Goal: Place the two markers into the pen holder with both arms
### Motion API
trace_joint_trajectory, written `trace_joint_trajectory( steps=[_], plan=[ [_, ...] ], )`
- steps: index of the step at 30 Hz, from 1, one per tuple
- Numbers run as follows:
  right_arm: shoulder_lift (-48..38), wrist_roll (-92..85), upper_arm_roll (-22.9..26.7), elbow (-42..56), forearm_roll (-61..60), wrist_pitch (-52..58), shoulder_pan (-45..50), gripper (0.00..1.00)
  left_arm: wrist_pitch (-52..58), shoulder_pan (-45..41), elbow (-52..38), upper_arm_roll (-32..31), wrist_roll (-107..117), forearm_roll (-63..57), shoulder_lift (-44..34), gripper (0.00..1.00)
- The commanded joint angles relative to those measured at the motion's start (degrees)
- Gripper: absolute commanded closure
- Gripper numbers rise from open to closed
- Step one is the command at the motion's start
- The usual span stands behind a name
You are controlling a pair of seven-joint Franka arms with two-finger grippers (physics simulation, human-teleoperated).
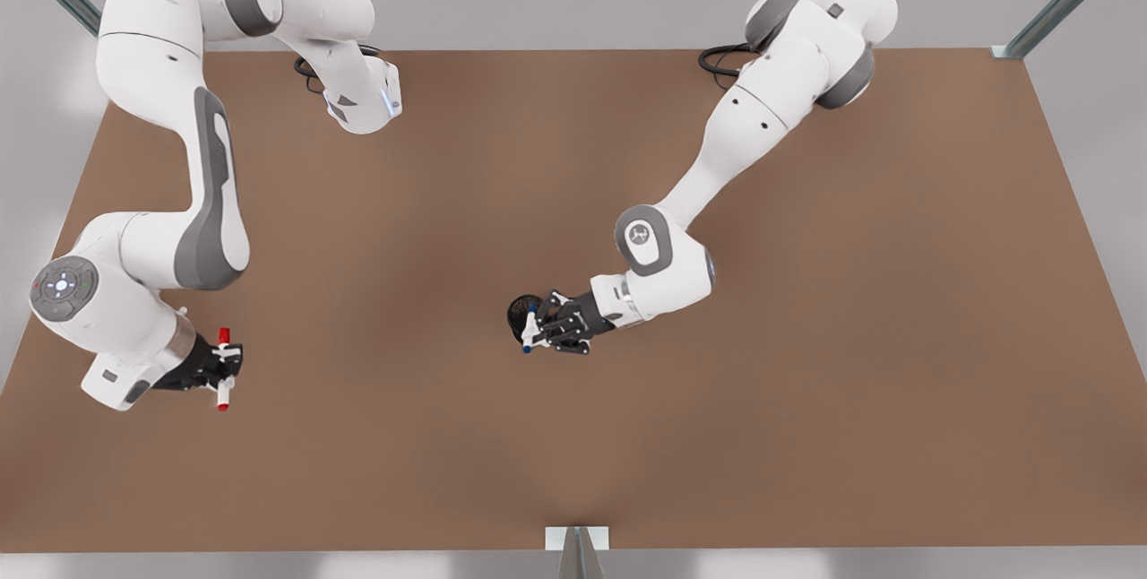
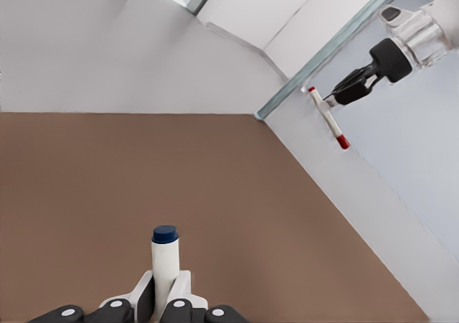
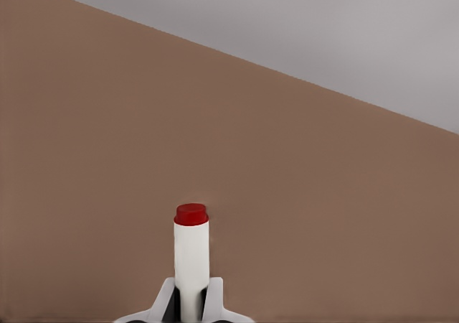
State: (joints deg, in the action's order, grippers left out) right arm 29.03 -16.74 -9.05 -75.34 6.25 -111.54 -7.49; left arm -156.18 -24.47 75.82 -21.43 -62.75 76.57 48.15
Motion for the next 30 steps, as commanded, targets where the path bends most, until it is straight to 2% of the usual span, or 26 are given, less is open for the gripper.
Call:
trace_joint_trajectory(
  steps=[1,18,19,20,22,25,27,28,29,30],
  plan=[
    [-0.5,5.6,-0.8,0.0,0.6,2.4,0.1,0.79,-4.0,-0.9,-0.3,0.0,-17.8,0.6,0.5,0.79],
    [-1.0,5.4,-2.2,0.3,0.7,2.3,0.0,0.79,-7.6,-3.8,0.9,0.2,-24.8,2.1,2.6,0.79],
    [-1.0,5.4,-2.2,0.3,0.7,2.3,0.0,0.79,-8.0,-4.4,0.9,0.2,-24.8,2.2,2.4,0.53],
    [-1.1,5.4,-2.2,0.3,0.7,2.3,-0.1,0.79,-7.9,-4.5,0.9,0.2,-24.9,2.1,2.4,0.0],
    [-1.1,5.4,-2.6,0.3,0.7,2.2,0.0,0.79,-8.0,-5.2,0.9,0.2,-28.9,1.9,2.3,0.0],
    [-1.5,5.7,-6.8,0.9,0.9,0.9,0.1,0.79,-7.6,-4.5,3.4,0.1,-31.6,1.5,-1.0,0.0],
    [-2.0,6.3,-8.7,0.9,0.9,-0.7,0.1,0.79,3.0,4.1,6.3,0.4,-20.5,0.4,-5.3,0.0],
    [-2.0,6.4,-9.8,0.9,1.0,-1.6,0.1,0.79,12.0,10.8,6.1,0.9,-4.5,-13.5,-6.0,0.0],
    [-1.9,7.3,-9.9,0.9,0.9,-2.9,1.3,0.79,26.3,19.6,3.6,0.6,11.1,-32.0,-7.8,0.0],
    [-1.9,8.7,-9.9,0.9,0.9,-3.9,2.7,0.79,33.7,24.3,3.4,0.8,19.2,-41.0,-10.1,0.0]
  ],
)
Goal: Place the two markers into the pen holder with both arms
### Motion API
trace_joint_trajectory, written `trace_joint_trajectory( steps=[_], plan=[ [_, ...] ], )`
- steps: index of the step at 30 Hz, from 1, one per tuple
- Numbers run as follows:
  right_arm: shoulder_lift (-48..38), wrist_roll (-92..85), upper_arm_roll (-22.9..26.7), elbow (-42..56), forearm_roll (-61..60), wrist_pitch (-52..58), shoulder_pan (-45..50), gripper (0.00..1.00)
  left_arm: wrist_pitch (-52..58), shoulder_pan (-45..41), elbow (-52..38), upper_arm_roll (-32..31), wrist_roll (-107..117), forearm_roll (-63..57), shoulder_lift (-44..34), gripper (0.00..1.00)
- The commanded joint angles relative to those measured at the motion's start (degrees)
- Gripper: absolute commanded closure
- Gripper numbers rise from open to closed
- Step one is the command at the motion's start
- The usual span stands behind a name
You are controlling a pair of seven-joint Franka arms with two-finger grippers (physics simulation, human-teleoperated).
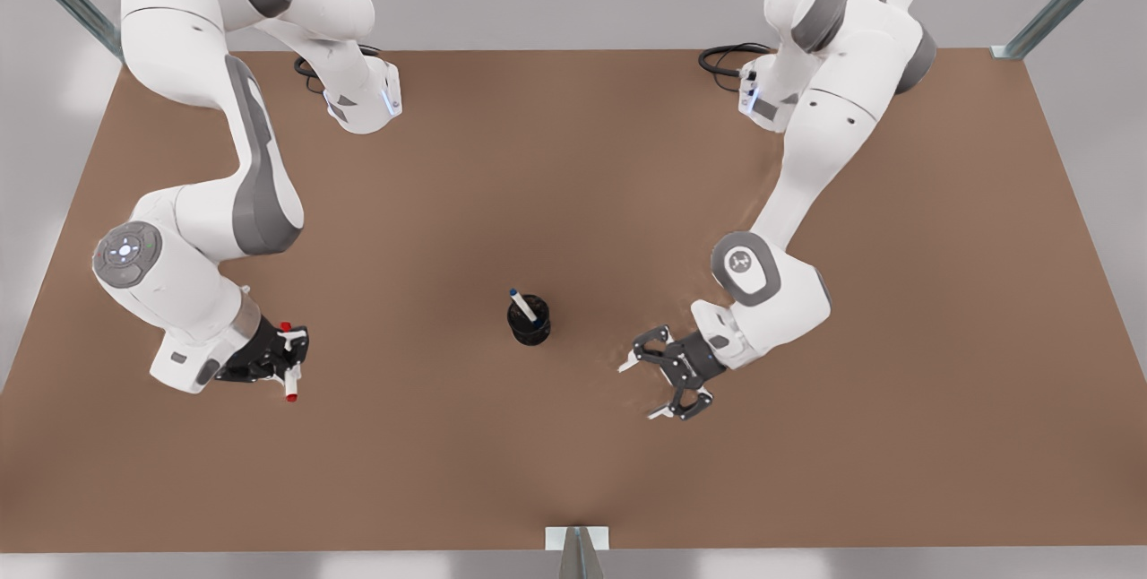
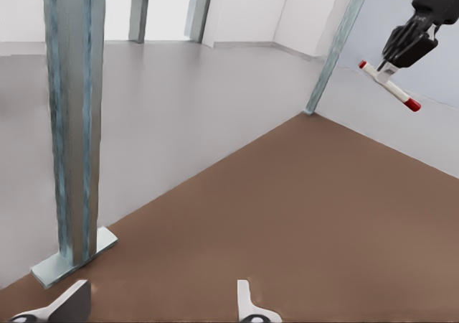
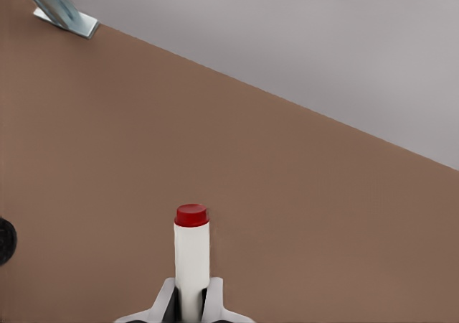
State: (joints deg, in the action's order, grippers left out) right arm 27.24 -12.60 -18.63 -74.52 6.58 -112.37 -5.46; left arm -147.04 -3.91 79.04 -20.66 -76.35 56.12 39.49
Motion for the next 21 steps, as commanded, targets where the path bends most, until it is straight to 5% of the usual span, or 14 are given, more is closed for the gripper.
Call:
trace_joint_trajectory(
  steps=[1,3,5,7,9,11,21],
  plan=[
    [-0.1,5.5,-0.3,-0.1,0.5,-5.6,2.4,0.79,34.6,7.8,-3.4,0.1,45.0,-34.9,-3.1,0.0],
    [0.0,11.6,-0.3,-0.1,0.6,-6.1,7.0,0.79,49.5,8.2,-6.3,0.6,54.7,-59.5,-8.5,0.0],
    [0.4,12.8,-0.3,-0.1,0.5,-11.2,10.5,0.79,60.6,8.0,-6.4,1.5,76.8,-69.1,-15.0,0.0],
    [0.4,15.9,-0.3,-0.1,0.4,-14.5,13.1,0.79,61.3,8.3,-6.4,1.4,79.5,-68.1,-17.8,0.0],
    [1.1,18.9,-0.2,-1.2,0.5,-21.6,16.0,0.78,54.9,-0.7,4.6,18.5,79.2,-57.4,-29.2,0.0],
    [1.6,18.8,-0.2,-7.8,0.5,-34.7,17.0,0.77,52.6,-4.6,10.4,25.6,78.5,-54.5,-35.1,0.0],
    [3.5,23.0,-0.2,-23.1,0.4,-71.7,19.3,0.77,53.5,-2.8,7.8,23.3,78.4,-54.8,-29.1,0.0]
  ],
)
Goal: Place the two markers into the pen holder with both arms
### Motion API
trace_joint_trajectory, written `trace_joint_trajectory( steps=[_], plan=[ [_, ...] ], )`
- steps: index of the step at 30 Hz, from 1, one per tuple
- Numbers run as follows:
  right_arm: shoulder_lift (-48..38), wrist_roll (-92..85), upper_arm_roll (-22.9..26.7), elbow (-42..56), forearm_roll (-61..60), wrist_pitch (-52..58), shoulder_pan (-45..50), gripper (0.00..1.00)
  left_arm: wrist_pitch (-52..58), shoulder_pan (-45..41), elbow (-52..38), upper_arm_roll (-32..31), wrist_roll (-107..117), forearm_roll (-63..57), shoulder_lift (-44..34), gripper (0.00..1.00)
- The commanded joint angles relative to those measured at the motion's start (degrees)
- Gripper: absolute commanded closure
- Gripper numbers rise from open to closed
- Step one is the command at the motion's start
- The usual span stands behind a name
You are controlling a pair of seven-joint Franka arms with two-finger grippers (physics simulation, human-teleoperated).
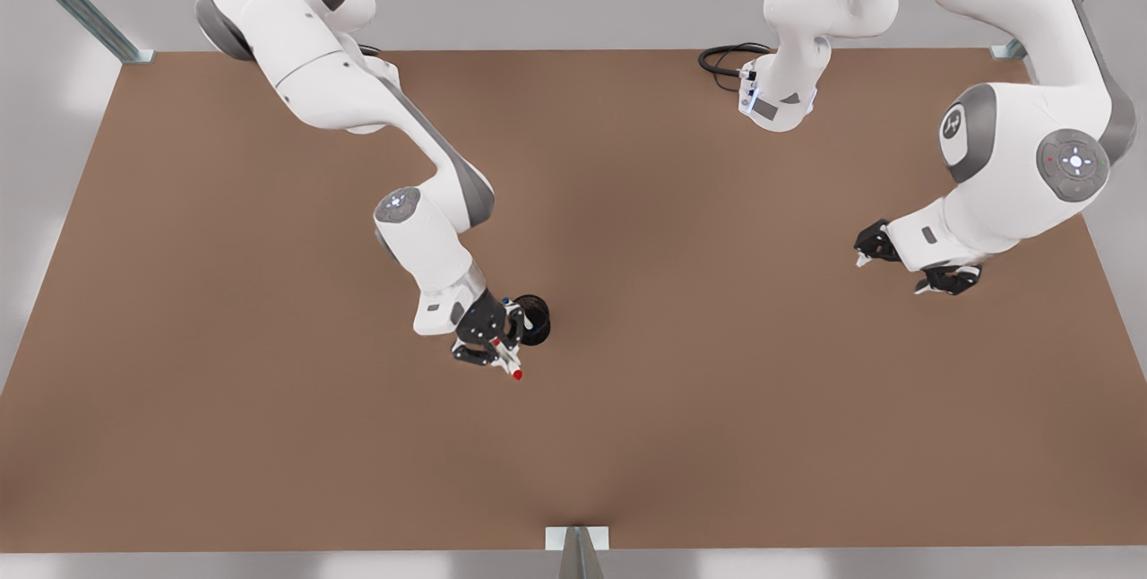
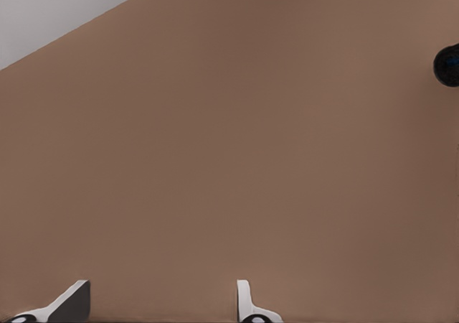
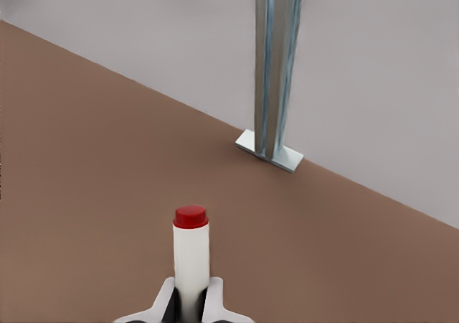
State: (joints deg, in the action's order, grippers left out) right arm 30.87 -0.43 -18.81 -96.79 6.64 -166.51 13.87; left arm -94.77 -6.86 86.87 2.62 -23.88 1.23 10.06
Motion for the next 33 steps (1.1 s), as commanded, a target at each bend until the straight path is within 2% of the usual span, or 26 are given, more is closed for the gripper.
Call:
trace_joint_trajectory(
  steps=[1,8,13,18,33],
  plan=[
    [-0.9,10.8,0.0,-2.4,0.4,-18.9,-0.2,0.77,1.3,0.1,0.0,0.0,26.0,-1.1,0.4,0.0],
    [-2.1,10.9,-0.7,-8.5,0.1,-26.6,0.6,0.77,1.3,0.2,0.0,0.0,26.0,-1.3,1.2,0.0],
    [-6.4,10.9,-1.4,-17.8,0.0,-32.4,0.6,0.77,1.3,0.6,0.3,0.0,26.1,-1.3,1.7,0.0],
    [-4.5,11.0,-1.2,-19.1,0.0,-34.9,3.5,0.77,1.7,0.3,0.5,0.0,26.2,-1.3,2.1,0.0],
    [0.2,10.4,-0.1,-22.9,0.2,-35.1,4.3,0.77,2.8,0.3,0.4,0.0,26.4,-1.1,1.7,0.0]
  ],
)
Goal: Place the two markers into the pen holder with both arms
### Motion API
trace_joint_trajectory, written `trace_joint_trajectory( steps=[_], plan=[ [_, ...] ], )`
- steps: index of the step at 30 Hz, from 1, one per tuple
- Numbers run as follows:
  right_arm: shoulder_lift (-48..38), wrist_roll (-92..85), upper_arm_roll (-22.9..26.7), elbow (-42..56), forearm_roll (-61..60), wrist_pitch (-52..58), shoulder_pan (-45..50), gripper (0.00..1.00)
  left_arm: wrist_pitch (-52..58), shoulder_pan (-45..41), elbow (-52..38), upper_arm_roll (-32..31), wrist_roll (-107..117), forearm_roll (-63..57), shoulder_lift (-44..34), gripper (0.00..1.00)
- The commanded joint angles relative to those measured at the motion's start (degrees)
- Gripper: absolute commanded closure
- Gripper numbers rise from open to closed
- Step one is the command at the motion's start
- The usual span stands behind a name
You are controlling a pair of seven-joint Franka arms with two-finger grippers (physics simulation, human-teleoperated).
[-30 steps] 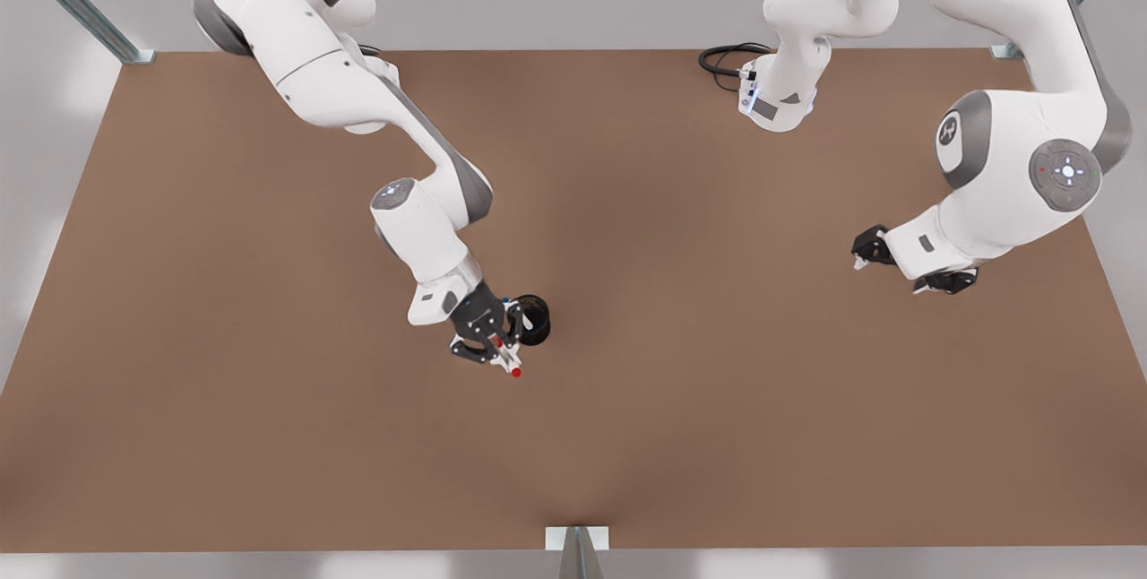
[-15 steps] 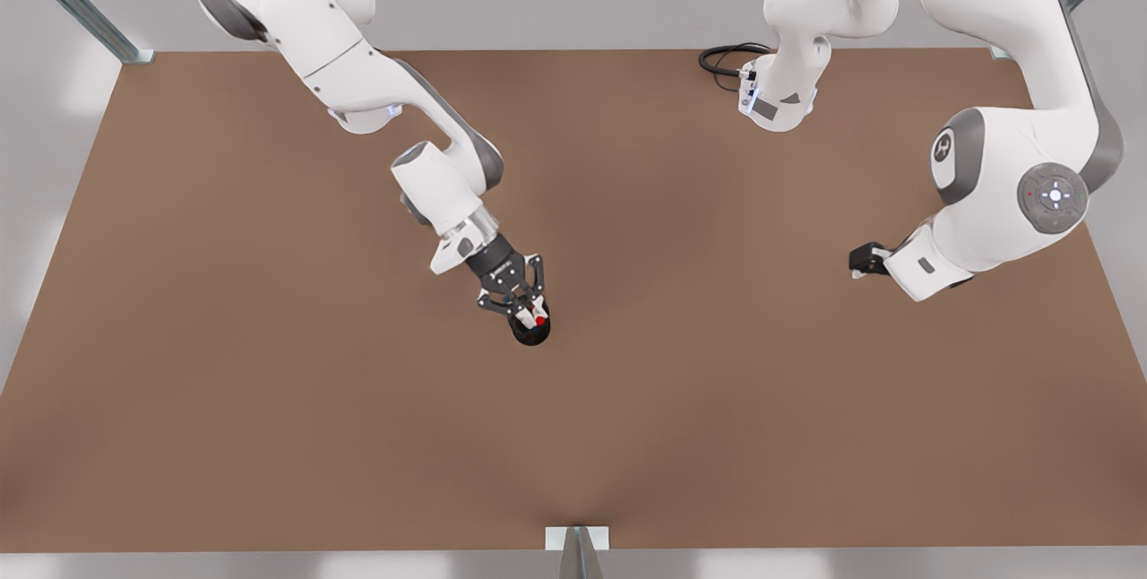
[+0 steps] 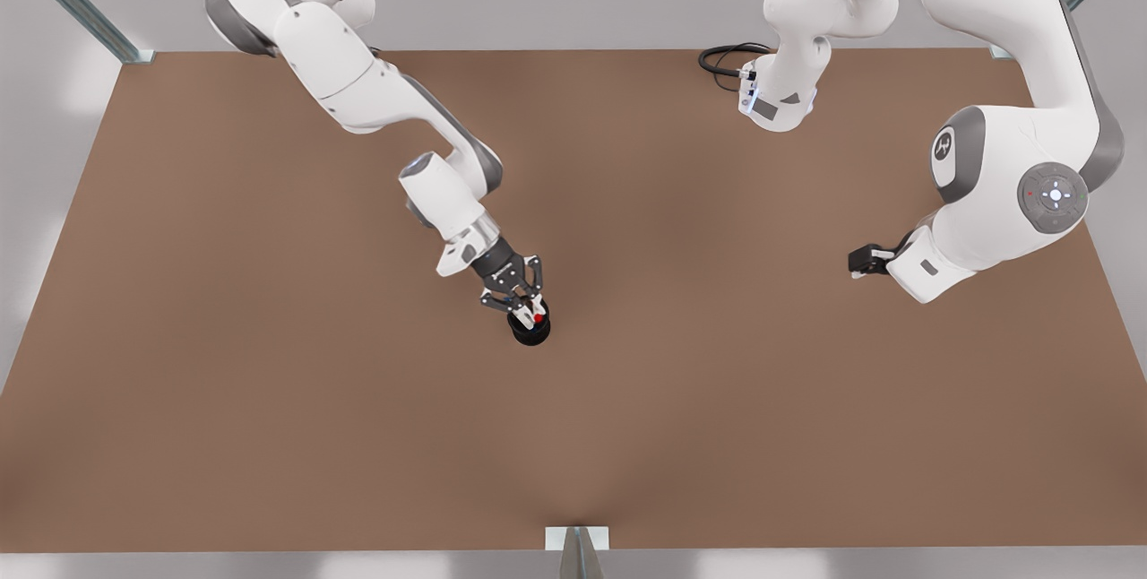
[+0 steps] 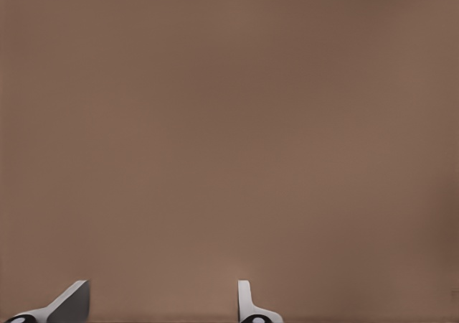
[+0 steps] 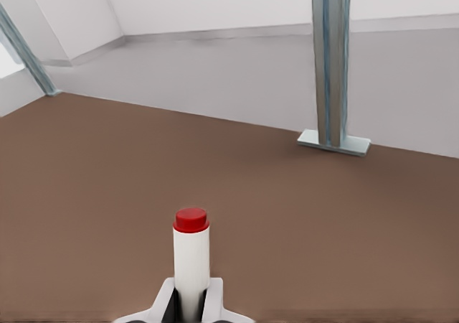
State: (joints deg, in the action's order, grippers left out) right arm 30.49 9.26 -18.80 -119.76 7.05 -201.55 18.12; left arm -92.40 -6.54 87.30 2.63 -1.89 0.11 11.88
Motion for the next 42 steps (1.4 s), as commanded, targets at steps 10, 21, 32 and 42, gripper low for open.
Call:
trace_joint_trajectory(
  steps=[10,21,32,42],
  plan=[
    [1.8,0.6,1.8,-2.1,-0.1,-0.2,1.8,0.74,0.4,0.0,0.0,0.0,4.4,0.0,0.1,0.0],
    [-0.6,0.7,1.4,-3.7,-0.6,-0.2,3.8,0.79,0.4,-0.1,0.0,0.0,4.4,0.0,-0.1,0.0],
    [2.1,0.6,5.4,-0.6,0.0,-0.2,5.1,0.79,0.2,-0.2,-0.1,-0.1,4.4,0.0,0.0,0.0],
    [4.0,0.6,6.1,-1.3,3.5,-0.2,4.3,0.76,0.1,-0.7,-0.1,-0.1,4.6,0.0,0.0,0.0]
  ],
)
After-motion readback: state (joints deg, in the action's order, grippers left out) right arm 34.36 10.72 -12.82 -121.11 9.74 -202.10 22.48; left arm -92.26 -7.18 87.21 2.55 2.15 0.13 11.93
